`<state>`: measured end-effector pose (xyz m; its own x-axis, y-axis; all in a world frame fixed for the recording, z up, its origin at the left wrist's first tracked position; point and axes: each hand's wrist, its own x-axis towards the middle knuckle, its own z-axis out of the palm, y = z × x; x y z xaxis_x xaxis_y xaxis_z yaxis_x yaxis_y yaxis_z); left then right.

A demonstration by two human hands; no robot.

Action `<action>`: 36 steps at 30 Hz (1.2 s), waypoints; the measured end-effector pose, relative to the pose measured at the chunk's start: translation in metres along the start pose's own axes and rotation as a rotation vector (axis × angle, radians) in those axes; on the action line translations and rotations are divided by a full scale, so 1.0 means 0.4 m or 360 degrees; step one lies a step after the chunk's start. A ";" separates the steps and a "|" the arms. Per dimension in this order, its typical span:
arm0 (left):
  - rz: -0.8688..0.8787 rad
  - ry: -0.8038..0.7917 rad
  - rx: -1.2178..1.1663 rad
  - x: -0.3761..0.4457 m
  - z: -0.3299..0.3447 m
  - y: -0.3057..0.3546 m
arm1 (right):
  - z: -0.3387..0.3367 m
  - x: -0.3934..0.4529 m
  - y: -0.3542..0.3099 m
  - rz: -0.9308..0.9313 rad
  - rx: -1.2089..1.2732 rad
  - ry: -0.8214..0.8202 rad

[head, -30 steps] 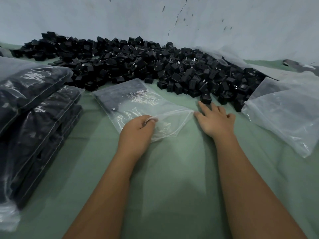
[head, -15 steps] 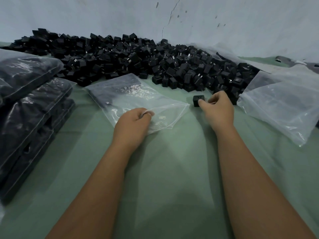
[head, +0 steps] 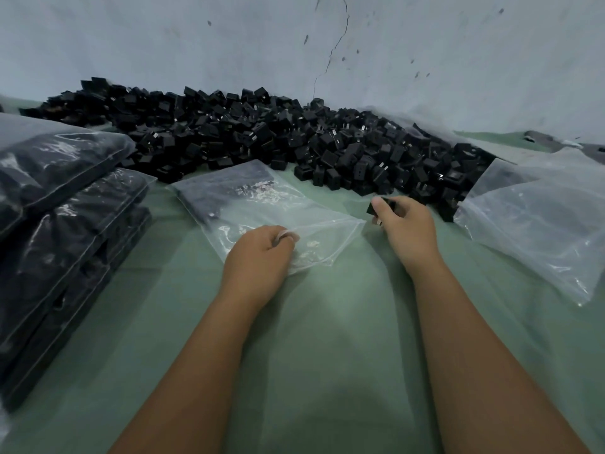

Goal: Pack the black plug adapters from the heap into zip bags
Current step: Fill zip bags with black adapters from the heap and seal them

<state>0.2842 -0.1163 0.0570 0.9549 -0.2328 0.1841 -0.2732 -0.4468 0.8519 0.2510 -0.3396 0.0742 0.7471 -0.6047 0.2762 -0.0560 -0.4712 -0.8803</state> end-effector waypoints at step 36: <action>-0.0151 0.0077 -0.0563 -0.017 -0.018 0.029 | 0.133 -0.185 -0.081 -0.0636 -0.0521 -0.0565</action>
<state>0.2754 -0.1136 0.0690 0.9808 -0.1597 0.1118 -0.1341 -0.1365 0.9815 0.2330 -0.2454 0.0619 0.9237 -0.1173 0.3648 0.1151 -0.8231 -0.5561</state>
